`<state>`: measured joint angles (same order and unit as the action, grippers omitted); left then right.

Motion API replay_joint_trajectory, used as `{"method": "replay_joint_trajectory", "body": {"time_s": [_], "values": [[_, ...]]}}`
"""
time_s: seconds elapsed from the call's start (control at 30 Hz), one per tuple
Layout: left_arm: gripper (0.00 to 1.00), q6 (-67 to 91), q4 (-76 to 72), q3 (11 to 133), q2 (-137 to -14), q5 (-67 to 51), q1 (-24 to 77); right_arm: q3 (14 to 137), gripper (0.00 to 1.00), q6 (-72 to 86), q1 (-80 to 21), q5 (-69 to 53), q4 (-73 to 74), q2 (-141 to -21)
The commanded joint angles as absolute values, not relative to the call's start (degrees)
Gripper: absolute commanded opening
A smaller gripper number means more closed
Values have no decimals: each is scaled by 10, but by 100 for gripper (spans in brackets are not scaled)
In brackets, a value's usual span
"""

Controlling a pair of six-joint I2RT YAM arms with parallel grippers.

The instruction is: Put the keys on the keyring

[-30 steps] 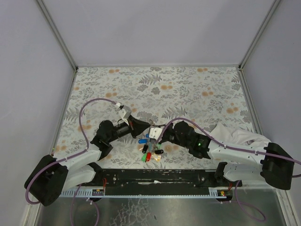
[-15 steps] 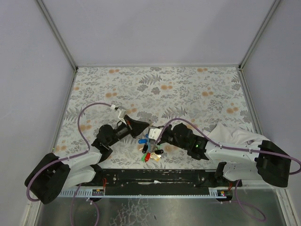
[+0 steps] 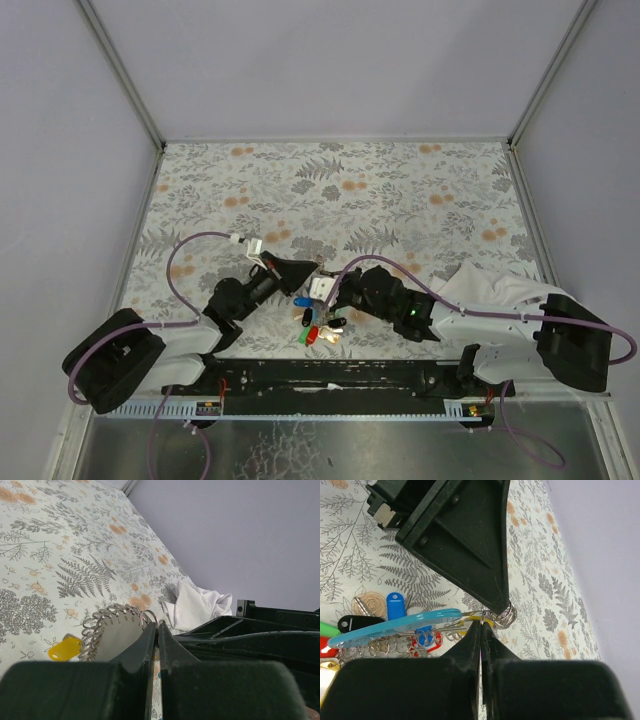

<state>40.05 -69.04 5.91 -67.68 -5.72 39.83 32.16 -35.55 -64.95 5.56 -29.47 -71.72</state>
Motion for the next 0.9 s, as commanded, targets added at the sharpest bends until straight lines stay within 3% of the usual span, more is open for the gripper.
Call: {"method": "replay_joint_trajectory", "body": {"time_s": [0.0, 0.2, 0.4, 0.87], "values": [[0, 398, -800, 61, -682, -3, 393, 350, 0, -375, -667, 67, -270, -696], [25, 323, -716, 56, -612, -24, 389, 371, 0, -407, -667, 97, -216, -664], [38, 208, -570, 87, -532, -122, 364, 405, 0, -422, -667, 78, -159, -654], [48, -58, -432, 177, -561, -435, 308, 442, 0, -441, -667, 63, -67, -638]]}}
